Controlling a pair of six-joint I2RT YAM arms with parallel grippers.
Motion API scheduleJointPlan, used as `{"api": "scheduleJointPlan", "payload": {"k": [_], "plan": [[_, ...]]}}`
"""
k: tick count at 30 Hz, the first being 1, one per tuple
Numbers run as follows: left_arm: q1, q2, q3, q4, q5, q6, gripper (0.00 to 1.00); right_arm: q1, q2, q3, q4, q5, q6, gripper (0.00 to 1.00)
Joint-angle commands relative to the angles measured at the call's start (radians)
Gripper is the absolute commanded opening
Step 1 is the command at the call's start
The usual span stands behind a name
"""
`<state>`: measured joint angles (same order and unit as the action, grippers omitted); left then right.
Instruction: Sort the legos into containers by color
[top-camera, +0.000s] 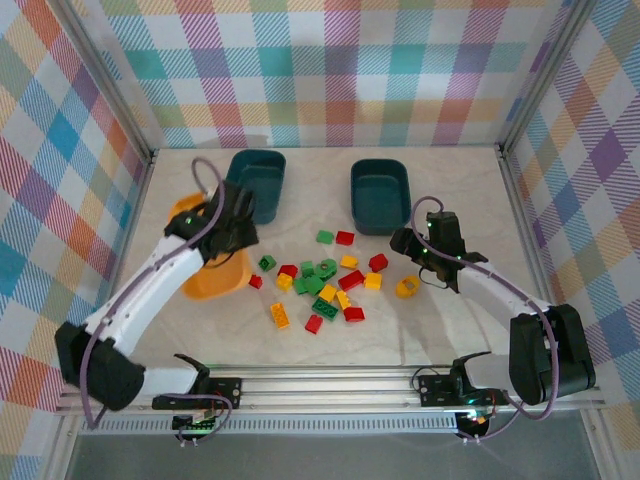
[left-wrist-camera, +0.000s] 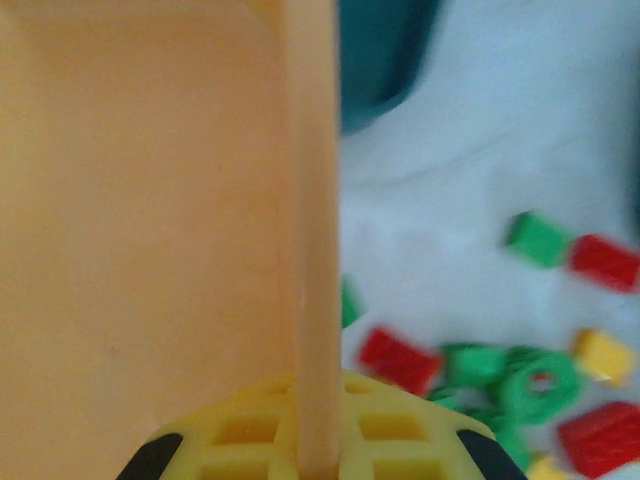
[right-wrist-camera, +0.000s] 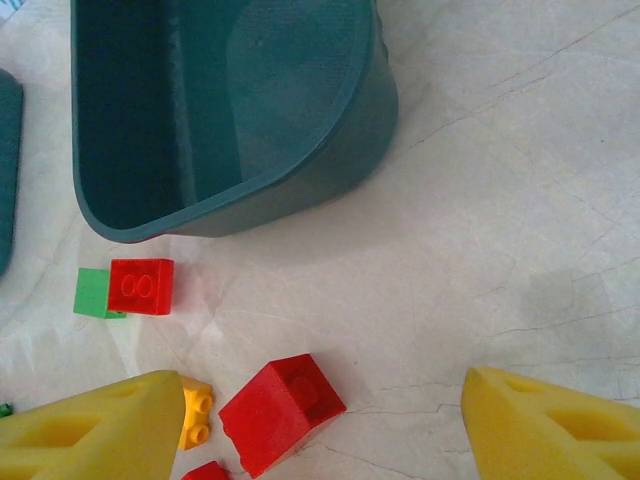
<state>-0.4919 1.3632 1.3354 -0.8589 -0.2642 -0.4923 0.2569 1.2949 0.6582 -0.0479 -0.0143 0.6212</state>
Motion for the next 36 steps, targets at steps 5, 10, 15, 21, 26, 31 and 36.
{"api": "scheduleJointPlan", "payload": {"k": [5,10,15,21,26,31,36], "plan": [[-0.125,0.511,0.556,-0.014,0.138,0.211,0.00,0.004,-0.034,0.005,-0.022,0.061,0.007,0.73],[-0.145,0.854,0.998,-0.099,0.133,0.294,0.00,0.004,-0.058,-0.004,-0.023,0.090,0.002,0.73],[-0.145,1.061,1.251,-0.091,0.054,0.340,0.00,0.004,-0.055,-0.005,-0.022,0.087,0.003,0.73],[-0.142,1.137,1.268,0.009,-0.011,0.351,0.00,0.004,-0.045,-0.006,-0.015,0.073,0.005,0.73],[-0.123,1.188,1.268,0.039,-0.038,0.316,0.00,0.003,-0.040,-0.003,-0.014,0.064,0.005,0.73],[-0.096,1.236,1.268,0.065,-0.005,0.289,0.00,0.005,-0.038,-0.004,-0.011,0.058,0.006,0.73],[-0.072,1.270,1.268,0.093,0.032,0.270,0.00,0.004,-0.021,-0.001,-0.006,0.055,0.004,0.73]]}}
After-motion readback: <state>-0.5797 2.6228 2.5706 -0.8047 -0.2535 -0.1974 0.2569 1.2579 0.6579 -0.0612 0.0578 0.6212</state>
